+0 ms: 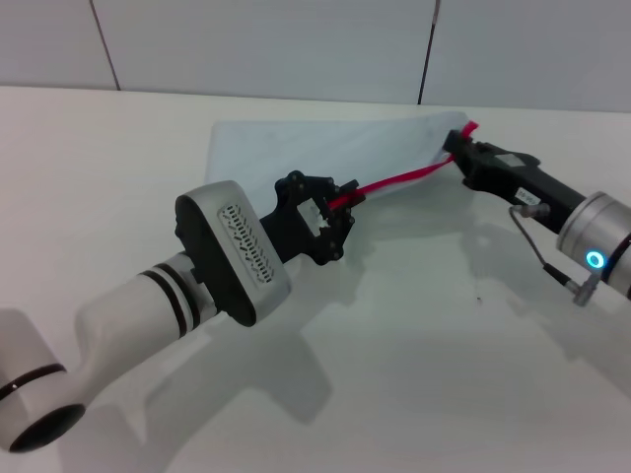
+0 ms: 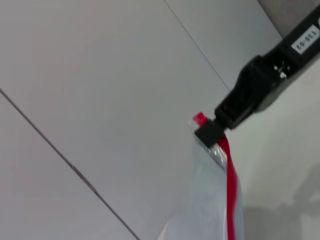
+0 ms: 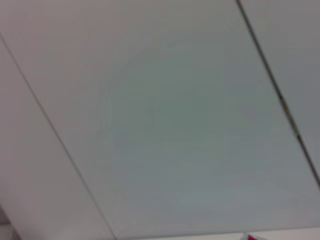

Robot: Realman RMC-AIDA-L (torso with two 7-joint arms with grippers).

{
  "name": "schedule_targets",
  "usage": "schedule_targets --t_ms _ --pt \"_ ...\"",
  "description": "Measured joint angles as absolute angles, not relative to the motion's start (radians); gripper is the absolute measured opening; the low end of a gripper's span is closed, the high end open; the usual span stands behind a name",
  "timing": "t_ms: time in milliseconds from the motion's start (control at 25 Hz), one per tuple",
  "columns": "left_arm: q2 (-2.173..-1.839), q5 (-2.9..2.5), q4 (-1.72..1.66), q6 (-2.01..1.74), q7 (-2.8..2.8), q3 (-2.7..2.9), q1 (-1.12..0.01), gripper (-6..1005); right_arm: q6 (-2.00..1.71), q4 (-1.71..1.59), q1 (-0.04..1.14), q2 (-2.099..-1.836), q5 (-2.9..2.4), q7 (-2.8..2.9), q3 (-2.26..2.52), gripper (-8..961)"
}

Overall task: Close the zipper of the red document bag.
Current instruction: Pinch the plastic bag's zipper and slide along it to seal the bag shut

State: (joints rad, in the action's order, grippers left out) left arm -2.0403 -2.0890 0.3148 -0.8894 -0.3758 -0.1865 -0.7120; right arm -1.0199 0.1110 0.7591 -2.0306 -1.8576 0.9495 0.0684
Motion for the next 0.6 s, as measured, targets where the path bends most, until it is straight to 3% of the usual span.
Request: schedule_targets --t_ms 600 --pt "-2.04 -2.081 0.315 -0.881 -0.326 -0.187 -0.577 94 -1.059 0.012 0.653 -2.027 -1.854 0.997 -0.038 108"
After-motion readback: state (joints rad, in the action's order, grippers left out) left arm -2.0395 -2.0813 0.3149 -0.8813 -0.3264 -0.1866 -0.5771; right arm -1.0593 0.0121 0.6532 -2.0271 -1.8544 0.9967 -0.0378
